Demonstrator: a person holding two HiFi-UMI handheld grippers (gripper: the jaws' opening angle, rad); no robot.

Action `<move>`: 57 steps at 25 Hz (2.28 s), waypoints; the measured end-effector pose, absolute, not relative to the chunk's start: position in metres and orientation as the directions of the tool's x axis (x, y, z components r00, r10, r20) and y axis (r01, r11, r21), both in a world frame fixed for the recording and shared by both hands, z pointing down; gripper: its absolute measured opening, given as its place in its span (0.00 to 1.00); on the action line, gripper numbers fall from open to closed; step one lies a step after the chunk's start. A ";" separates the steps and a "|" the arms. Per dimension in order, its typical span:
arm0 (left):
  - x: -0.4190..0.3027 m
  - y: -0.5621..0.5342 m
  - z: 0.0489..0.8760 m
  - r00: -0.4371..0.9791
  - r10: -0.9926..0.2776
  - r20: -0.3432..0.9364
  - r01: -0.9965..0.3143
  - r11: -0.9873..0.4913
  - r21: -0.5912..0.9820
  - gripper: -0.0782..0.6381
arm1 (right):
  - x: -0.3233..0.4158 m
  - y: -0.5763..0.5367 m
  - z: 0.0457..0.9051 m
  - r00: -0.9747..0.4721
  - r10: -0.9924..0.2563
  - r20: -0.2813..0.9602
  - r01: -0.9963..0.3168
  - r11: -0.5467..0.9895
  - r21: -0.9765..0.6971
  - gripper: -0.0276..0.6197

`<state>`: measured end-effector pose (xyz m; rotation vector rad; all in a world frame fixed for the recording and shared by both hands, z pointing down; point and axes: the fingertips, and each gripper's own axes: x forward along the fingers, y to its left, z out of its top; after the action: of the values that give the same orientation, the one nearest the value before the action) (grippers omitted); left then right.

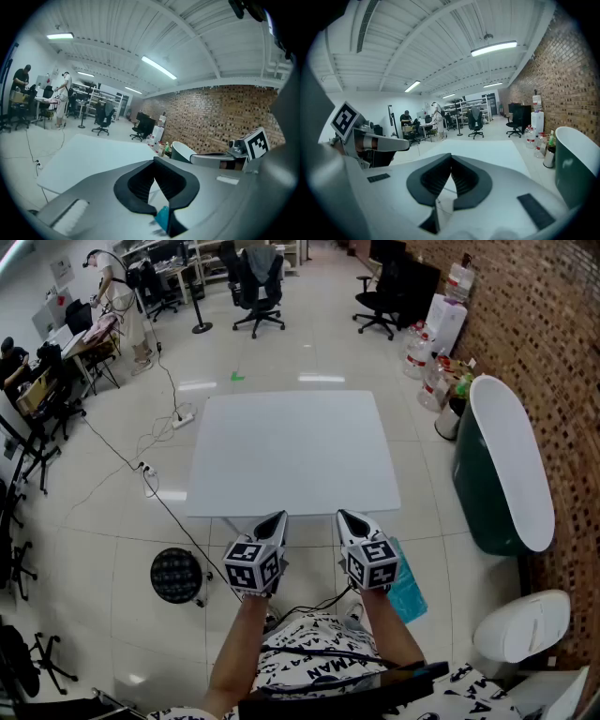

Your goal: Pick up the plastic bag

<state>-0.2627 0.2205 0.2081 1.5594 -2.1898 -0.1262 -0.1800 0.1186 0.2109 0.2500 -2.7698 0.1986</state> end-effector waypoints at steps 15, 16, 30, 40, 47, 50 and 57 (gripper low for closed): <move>-0.248 0.205 0.216 -0.199 -0.923 0.328 -0.890 0.311 0.334 0.11 | -0.172 0.115 0.215 -0.918 -0.170 0.358 -0.227 0.966 -0.126 0.07; -0.246 0.203 0.217 -0.191 -0.924 0.332 -0.891 0.305 0.336 0.11 | -0.170 0.114 0.216 -0.917 -0.175 0.358 -0.234 0.964 -0.128 0.07; -0.178 0.148 0.261 0.002 -0.907 0.421 -0.926 0.156 0.342 0.11 | -0.103 0.080 0.268 -0.856 -0.296 0.423 -0.405 0.894 -0.194 0.32; -0.077 0.077 0.317 0.177 -0.829 0.530 -0.935 0.027 0.354 0.11 | -0.002 0.029 0.335 -0.763 -0.363 0.535 -0.561 0.783 -0.269 0.39; -0.012 0.037 0.389 0.269 -0.730 0.628 -0.929 -0.024 0.370 0.12 | 0.063 -0.008 0.409 -0.685 -0.355 0.636 -0.627 0.733 -0.265 0.39; 0.008 0.032 0.425 0.291 -0.688 0.664 -0.922 -0.015 0.388 0.12 | 0.085 -0.014 0.451 -0.648 -0.320 0.691 -0.636 0.726 -0.261 0.39; 0.032 0.019 0.531 0.317 -0.588 0.744 -0.911 0.031 0.412 0.12 | 0.114 -0.040 0.564 -0.571 -0.270 0.776 -0.674 0.693 -0.255 0.51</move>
<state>0.0321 0.0186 0.5312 1.6613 -1.3742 0.4392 0.1143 -0.0403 0.5645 0.7184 -2.1632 0.7027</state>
